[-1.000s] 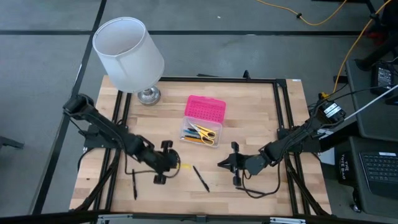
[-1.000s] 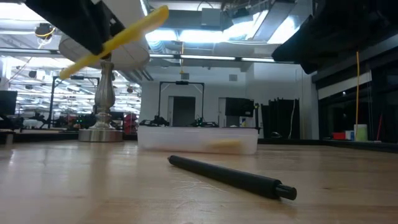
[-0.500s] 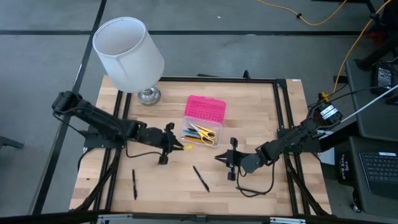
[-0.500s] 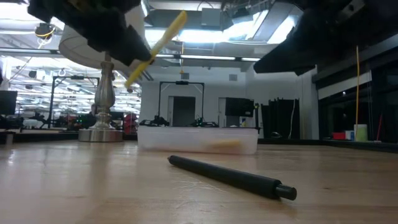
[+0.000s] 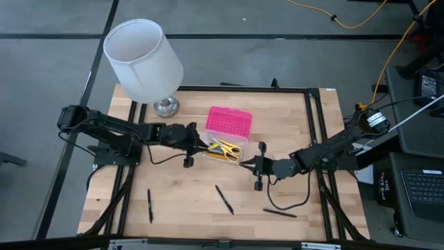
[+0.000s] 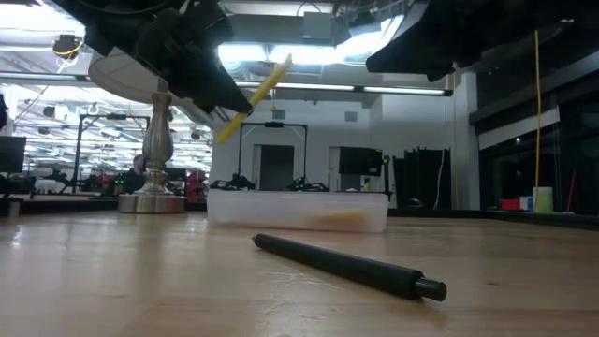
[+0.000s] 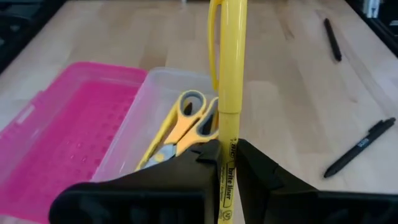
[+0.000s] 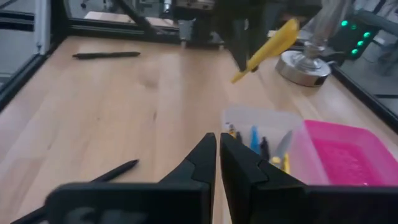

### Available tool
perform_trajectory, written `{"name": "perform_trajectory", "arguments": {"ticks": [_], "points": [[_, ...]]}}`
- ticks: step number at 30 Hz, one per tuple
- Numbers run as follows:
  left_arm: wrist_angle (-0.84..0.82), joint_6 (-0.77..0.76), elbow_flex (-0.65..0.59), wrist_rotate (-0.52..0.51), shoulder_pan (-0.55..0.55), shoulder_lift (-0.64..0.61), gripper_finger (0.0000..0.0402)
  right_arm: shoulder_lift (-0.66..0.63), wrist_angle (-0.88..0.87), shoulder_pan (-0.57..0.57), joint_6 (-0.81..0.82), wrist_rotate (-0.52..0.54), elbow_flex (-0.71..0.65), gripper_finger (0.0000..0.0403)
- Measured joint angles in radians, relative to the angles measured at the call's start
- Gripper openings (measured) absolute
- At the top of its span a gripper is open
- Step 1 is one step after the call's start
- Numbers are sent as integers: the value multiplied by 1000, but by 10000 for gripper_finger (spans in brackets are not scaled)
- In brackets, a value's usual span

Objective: Pick & place school supplies into a supply box
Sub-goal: Put the yellow pen into the transparent supply box

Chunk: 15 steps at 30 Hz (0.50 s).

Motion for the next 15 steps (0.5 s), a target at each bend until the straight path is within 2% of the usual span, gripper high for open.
{"name": "perform_trajectory", "arguments": {"ticks": [4,9,13,15], "points": [[-18,9,6,51,48,0,22,-1,-1,-42,-20,0,0,28],[-173,93,99,55,96,45,22,-1,1,-113,-28,-1,0,28],[-269,200,176,58,129,121,22,-1,3,-165,-24,-74,0,28],[-267,233,207,59,144,169,22,-1,18,-183,-32,-99,0,28]]}}
